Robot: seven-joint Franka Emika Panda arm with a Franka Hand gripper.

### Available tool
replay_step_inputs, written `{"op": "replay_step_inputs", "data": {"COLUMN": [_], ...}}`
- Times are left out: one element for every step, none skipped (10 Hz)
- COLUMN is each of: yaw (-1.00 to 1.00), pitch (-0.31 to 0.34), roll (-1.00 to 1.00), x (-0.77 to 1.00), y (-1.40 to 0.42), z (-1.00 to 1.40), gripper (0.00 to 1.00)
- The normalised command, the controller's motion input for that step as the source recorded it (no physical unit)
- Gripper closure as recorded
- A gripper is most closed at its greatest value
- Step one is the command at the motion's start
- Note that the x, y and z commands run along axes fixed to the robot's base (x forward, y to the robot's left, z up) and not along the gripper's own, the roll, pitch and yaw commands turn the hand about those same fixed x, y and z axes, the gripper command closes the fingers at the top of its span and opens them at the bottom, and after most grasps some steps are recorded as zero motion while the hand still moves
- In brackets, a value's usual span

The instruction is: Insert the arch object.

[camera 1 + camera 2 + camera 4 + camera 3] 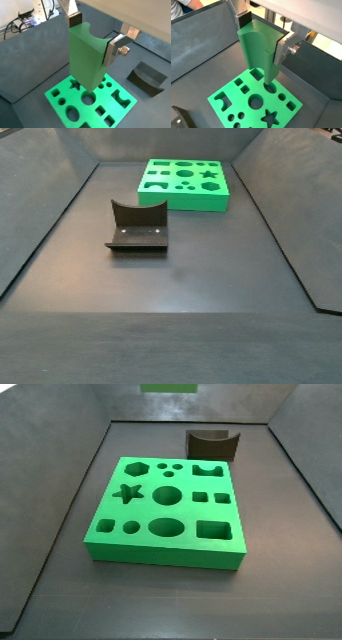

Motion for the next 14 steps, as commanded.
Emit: {"op": "replay_step_inputs", "data": {"yaw": [0.1,0.15,0.15,0.14,0.25,0.21,0.03,0.0,-0.1,-0.26,-0.31,-0.34,-0.26,-0.17], "pitch": [0.036,0.064,0.061,0.063,0.006,0.011,0.03,0.077,0.073,0.076,0.117,0.161,0.179,0.179], "roll": [0.04,0.12,0.12,0.12,0.35,0.5,0.5,0.48,0.41,0.26,0.18,0.13,0.16,0.17], "x": [0.99,0.94,0.93,0.95,0.66,0.66,0.81,0.87,0.83,0.76,0.63,0.52,0.45,0.36], "y": [0.48,0.41,0.41,0.42,0.25,0.11,0.11,0.06,0.08,0.06,0.06,0.15,0.21,0.23], "z": [-0.61,-0.52,-0.53,-0.53,-0.35,-0.09,-0.08,-0.22,-0.38,-0.73,-0.84,-0.83,-0.77,-0.73], "gripper": [1.0,1.0,1.0,1.0,1.0,1.0,1.0,1.0,1.0,1.0,1.0,1.0,1.0,1.0]}}
